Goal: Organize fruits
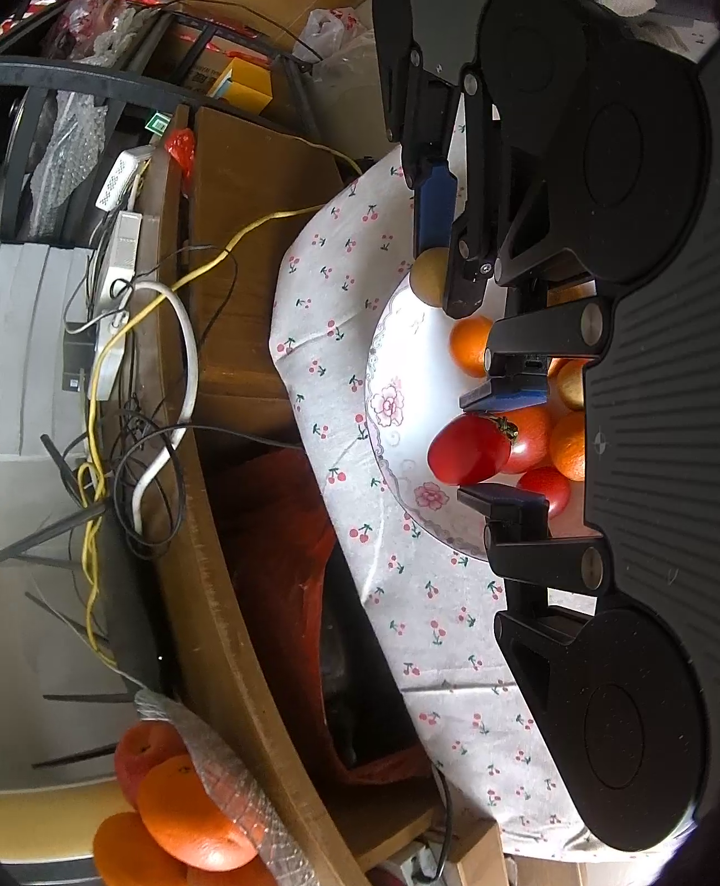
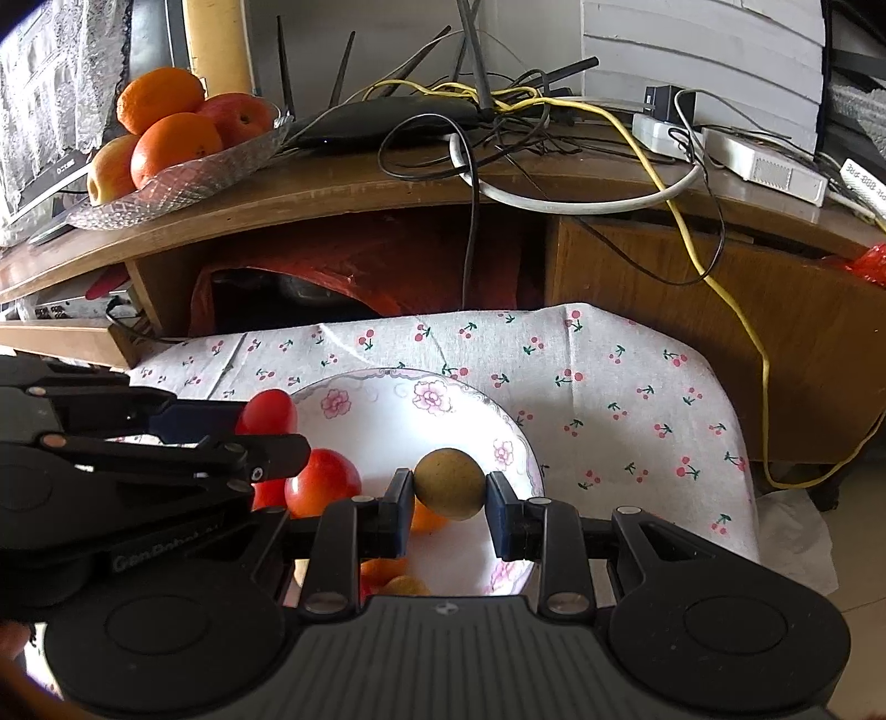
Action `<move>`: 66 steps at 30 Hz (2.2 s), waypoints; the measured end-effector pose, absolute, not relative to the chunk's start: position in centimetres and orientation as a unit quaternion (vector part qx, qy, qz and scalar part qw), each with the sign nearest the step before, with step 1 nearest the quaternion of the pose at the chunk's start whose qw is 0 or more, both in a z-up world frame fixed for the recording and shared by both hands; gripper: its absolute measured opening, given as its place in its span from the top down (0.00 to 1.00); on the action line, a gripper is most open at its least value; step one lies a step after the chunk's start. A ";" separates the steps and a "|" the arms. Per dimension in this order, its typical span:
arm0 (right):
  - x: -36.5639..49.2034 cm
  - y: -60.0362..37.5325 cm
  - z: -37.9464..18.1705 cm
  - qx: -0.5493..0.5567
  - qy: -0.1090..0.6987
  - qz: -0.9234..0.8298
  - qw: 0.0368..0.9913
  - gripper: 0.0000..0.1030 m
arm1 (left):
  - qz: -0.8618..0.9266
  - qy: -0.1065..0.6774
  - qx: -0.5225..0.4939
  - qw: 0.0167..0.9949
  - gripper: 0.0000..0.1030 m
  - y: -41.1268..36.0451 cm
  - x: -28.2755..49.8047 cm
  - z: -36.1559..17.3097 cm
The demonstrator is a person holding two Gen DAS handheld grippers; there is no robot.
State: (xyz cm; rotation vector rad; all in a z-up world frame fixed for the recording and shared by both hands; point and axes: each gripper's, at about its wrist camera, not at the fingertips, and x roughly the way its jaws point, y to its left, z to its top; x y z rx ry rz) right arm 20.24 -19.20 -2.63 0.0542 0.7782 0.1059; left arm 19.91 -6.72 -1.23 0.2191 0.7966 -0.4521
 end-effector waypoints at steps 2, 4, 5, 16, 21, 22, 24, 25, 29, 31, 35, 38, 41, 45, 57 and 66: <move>20.5 -19.2 -2.8 0.030 0.378 0.051 0.924 0.71 | -0.217 0.386 0.105 0.890 0.67 -6.7 20.2 -1.4; 20.8 -19.3 -3.0 0.033 0.378 0.052 0.924 0.71 | -0.217 0.389 0.101 0.889 0.67 -6.7 20.5 -1.7; 21.0 -19.3 -3.2 0.035 0.378 0.053 0.924 0.71 | -0.218 0.392 0.098 0.888 0.67 -6.7 20.7 -1.8; 22.3 -20.1 -4.3 0.056 0.382 0.056 0.921 0.71 | -0.223 0.401 0.092 0.884 0.67 -7.1 22.2 -2.7; 22.5 -20.4 -4.4 0.063 0.380 0.058 0.921 0.71 | -0.229 0.405 0.083 0.881 0.66 -7.1 22.6 -3.0; 22.5 -20.4 -4.4 0.065 0.380 0.058 0.921 0.71 | -0.230 0.406 0.081 0.881 0.66 -7.1 22.7 -3.0; 22.5 -20.3 -4.4 0.064 0.378 0.058 0.922 0.71 | -0.230 0.406 0.080 0.881 0.66 -7.1 22.8 -3.0; 22.4 -20.3 -4.4 0.065 0.378 0.058 0.922 0.71 | -0.230 0.406 0.080 0.881 0.66 -7.1 22.8 -3.0; 22.4 -20.4 -4.3 0.068 0.378 0.055 0.922 0.71 | -0.224 0.406 0.078 0.882 0.59 -6.9 22.8 -3.0; 22.3 -20.4 -4.2 0.068 0.376 0.055 0.922 0.71 | -0.223 0.405 0.077 0.883 0.58 -6.9 22.8 -2.9; 22.1 -20.6 -3.9 0.075 0.372 0.057 0.923 0.71 | -0.220 0.401 0.077 0.886 0.55 -6.8 22.7 -2.6; 21.9 -20.6 -3.7 0.077 0.367 0.058 0.925 0.71 | -0.216 0.396 0.077 0.889 0.49 -6.6 22.6 -2.3; 21.7 -20.4 -3.4 0.078 0.363 0.064 0.926 0.71 | -0.211 0.391 0.075 0.893 0.47 -6.3 22.5 -2.0; 21.5 -20.1 -3.3 0.074 0.362 0.071 0.926 0.70 | -0.203 0.386 0.073 0.897 0.44 -5.9 22.4 -1.6; 20.0 -20.7 -2.1 0.085 0.349 0.054 0.932 0.67 | -0.197 0.372 0.079 0.904 0.30 -5.7 21.1 -0.7; 17.6 -20.5 -1.2 0.078 0.356 0.042 0.930 0.66 | -0.178 0.361 0.100 0.910 0.18 -5.7 18.7 0.0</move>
